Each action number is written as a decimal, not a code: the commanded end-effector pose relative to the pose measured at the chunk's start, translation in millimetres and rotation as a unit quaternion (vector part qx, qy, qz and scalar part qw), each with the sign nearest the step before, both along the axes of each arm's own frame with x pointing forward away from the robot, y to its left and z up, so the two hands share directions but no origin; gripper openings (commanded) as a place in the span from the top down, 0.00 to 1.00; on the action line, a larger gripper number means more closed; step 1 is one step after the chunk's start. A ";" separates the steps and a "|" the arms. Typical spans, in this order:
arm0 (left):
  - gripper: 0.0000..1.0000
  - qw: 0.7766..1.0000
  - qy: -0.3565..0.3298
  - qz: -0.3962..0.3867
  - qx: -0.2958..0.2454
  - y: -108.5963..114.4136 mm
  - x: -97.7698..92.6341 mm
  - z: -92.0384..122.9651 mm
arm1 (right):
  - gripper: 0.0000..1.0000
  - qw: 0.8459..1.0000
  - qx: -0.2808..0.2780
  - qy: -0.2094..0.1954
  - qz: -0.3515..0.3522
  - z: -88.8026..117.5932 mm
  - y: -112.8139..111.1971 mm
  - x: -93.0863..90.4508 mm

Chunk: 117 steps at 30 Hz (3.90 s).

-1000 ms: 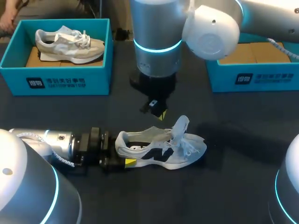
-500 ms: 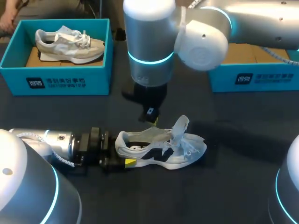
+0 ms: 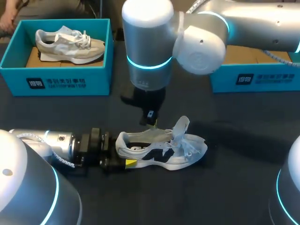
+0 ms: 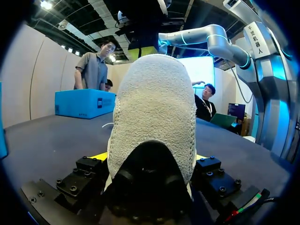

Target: Take the shoe out of the shoebox, open the shoe tongue, remove and reinsert the insole, then place the shoe into the shoebox

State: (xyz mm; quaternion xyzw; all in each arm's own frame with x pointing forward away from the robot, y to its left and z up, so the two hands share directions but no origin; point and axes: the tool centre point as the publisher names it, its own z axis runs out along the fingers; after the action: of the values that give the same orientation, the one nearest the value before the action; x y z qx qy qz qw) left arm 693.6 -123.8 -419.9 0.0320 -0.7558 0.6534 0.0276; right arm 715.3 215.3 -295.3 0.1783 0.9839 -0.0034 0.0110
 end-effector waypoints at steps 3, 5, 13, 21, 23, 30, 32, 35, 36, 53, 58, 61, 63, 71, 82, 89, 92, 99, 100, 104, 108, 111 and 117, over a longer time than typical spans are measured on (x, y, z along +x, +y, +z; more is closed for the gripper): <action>1.00 1.000 0.000 0.001 0.000 0.2 -0.4 -0.5 | 1.00 1.000 0.000 0.001 0.024 -23.8 12.7 2.5; 1.00 1.000 0.000 0.001 0.000 0.2 -0.4 -0.5 | 1.00 1.000 0.002 0.002 0.027 -26.2 13.1 2.8; 1.00 1.000 0.000 0.001 0.000 0.2 -0.4 -0.5 | 1.00 0.999 -0.013 -0.017 0.044 -34.5 17.7 -5.8; 1.00 1.000 0.000 0.001 0.000 0.2 -0.4 -0.5 | 1.00 0.999 0.003 -0.024 0.031 -37.8 14.8 -9.4; 1.00 1.000 0.000 0.001 0.000 0.2 -0.4 -0.5 | 1.00 0.999 0.003 -0.024 0.031 -37.8 14.8 -9.4; 1.00 1.000 0.000 0.001 0.000 0.2 -0.4 -0.5 | 1.00 0.997 0.013 -0.046 0.054 -59.6 10.4 -4.8; 1.00 1.000 0.000 0.001 0.000 0.2 -0.4 -0.5 | 1.00 0.998 0.005 -0.038 0.058 -62.8 11.3 -2.6; 1.00 1.000 0.000 0.001 0.000 0.2 -0.4 -0.5 | 1.00 0.997 -0.006 -0.043 0.069 -65.6 14.0 -2.8; 1.00 1.000 0.000 0.001 0.000 0.2 -0.4 -0.5 | 1.00 0.997 -0.007 -0.043 0.070 -66.0 14.3 -2.9; 1.00 1.000 0.000 0.001 0.000 0.2 -0.4 -0.5 | 1.00 0.995 -0.014 -0.080 0.053 -83.1 0.0 -13.3; 1.00 1.000 0.000 0.001 0.000 0.2 -0.4 -0.5 | 1.00 0.995 -0.017 -0.085 0.049 -82.2 -9.8 -11.7; 1.00 1.000 0.000 0.001 0.000 0.2 -0.4 -0.5 | 1.00 0.995 -0.014 -0.081 0.056 -84.1 -13.4 -8.0; 1.00 1.000 0.000 0.001 0.000 0.2 -0.4 -0.5 | 0.92 0.995 -0.016 -0.078 0.058 -86.1 -14.8 -6.1; 1.00 1.000 0.000 0.001 0.000 0.2 -0.4 -0.5 | 0.60 0.995 -0.021 -0.067 0.065 -93.2 -17.0 -1.6; 1.00 1.000 0.000 0.001 0.000 0.2 -0.4 -0.5 | 0.58 0.996 -0.009 -0.030 0.086 -107.1 -15.7 -3.8; 1.00 1.000 0.000 0.001 0.000 0.2 -0.4 -0.5 | 0.57 0.996 -0.002 -0.001 0.089 -118.6 -14.2 -9.6; 1.00 1.000 0.000 0.001 0.000 0.2 -0.4 -0.5 | 0.58 0.996 -0.003 0.019 0.088 -124.4 -14.6 -12.6; 1.00 1.000 0.000 0.001 0.000 0.2 -0.4 -0.5 | 0.61 0.992 0.003 0.085 0.093 -136.4 -13.4 -21.1; 1.00 1.000 0.000 0.001 0.000 0.2 -0.4 -0.5 | 0.61 0.991 0.006 0.099 0.094 -137.5 -12.7 -23.6; 1.00 1.000 0.000 0.001 0.000 0.2 -0.4 -0.5 | 0.65 0.989 0.006 0.114 0.094 -140.4 -10.5 -31.8; 1.00 1.000 0.000 0.001 0.000 0.2 -0.4 -0.5 | 1.00 0.986 0.013 0.135 0.095 -143.2 -10.5 -36.0; 1.00 1.000 0.000 0.001 0.000 0.2 -0.4 -0.5 | 1.00 0.984 0.017 0.147 0.097 -142.6 -10.7 -35.8; 1.00 1.000 0.000 0.001 0.000 0.2 -0.4 -0.5 | 1.00 0.980 0.015 0.157 0.119 -130.2 -14.9 -38.7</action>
State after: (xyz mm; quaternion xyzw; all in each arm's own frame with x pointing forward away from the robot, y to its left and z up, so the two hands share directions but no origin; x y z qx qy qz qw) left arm 692.5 -123.6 -420.6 0.0313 -0.7558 0.6534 0.0275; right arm 687.9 199.2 -408.5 0.0596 0.9873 -0.0153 -0.1465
